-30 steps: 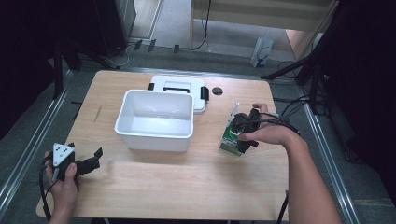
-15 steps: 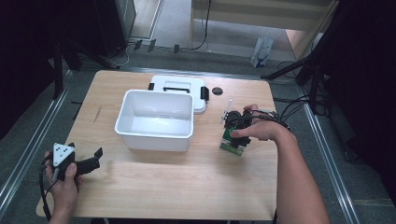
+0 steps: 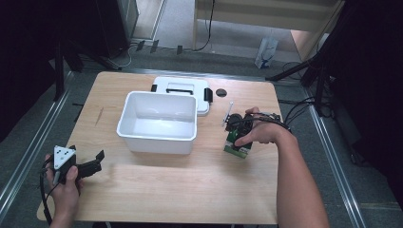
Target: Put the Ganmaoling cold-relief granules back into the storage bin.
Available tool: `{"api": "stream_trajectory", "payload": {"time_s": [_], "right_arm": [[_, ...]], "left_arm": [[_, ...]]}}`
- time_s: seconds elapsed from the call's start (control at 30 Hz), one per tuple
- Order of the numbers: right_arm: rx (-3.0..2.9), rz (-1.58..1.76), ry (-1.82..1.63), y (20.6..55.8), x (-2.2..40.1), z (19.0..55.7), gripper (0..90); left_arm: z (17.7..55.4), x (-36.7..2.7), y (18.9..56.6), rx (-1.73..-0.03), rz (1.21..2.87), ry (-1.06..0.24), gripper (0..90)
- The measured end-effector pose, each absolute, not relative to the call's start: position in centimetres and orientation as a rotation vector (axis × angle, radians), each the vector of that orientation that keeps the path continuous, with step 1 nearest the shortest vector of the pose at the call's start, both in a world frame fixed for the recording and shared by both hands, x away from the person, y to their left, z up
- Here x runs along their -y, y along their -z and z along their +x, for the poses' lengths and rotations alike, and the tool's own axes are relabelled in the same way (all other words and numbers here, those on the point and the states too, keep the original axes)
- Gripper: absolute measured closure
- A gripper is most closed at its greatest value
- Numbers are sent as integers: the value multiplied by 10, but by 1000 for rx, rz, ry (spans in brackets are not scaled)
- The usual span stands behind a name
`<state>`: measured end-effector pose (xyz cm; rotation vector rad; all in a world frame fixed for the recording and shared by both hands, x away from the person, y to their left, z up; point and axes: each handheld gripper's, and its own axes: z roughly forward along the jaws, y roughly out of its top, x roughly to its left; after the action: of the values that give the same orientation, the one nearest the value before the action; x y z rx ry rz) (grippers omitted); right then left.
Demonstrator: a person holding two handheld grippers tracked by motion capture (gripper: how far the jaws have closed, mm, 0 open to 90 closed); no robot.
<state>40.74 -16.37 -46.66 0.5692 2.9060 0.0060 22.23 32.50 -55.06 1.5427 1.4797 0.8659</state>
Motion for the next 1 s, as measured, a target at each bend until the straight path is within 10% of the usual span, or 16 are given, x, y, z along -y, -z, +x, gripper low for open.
{"api": "stream_trajectory", "payload": {"time_s": [1.0], "right_arm": [[-2985, 614, -66, 470, 171, 416, 160]], "left_arm": [[222, -325, 551, -1478, 1544, -865, 1]]}}
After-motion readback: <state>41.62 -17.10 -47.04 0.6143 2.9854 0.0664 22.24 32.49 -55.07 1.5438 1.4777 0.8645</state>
